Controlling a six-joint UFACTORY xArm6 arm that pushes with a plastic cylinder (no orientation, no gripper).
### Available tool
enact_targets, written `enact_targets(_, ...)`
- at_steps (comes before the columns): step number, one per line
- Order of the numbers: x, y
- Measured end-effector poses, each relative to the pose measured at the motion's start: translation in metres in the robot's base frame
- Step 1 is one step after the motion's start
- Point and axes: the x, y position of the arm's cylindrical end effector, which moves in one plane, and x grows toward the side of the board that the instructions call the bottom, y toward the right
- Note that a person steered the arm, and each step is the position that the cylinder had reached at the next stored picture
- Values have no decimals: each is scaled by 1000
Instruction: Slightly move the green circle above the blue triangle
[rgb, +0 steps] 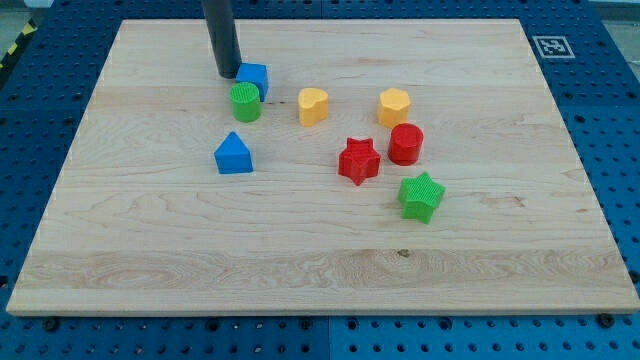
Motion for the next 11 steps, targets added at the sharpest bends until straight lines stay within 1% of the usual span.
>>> enact_targets(1,7,2)
enact_targets(2,7,-20)
enact_targets(3,7,-29)
enact_targets(6,20,-3)
enact_targets(7,23,21)
enact_targets(9,60,28)
enact_targets(10,68,28)
enact_targets(11,68,-4)
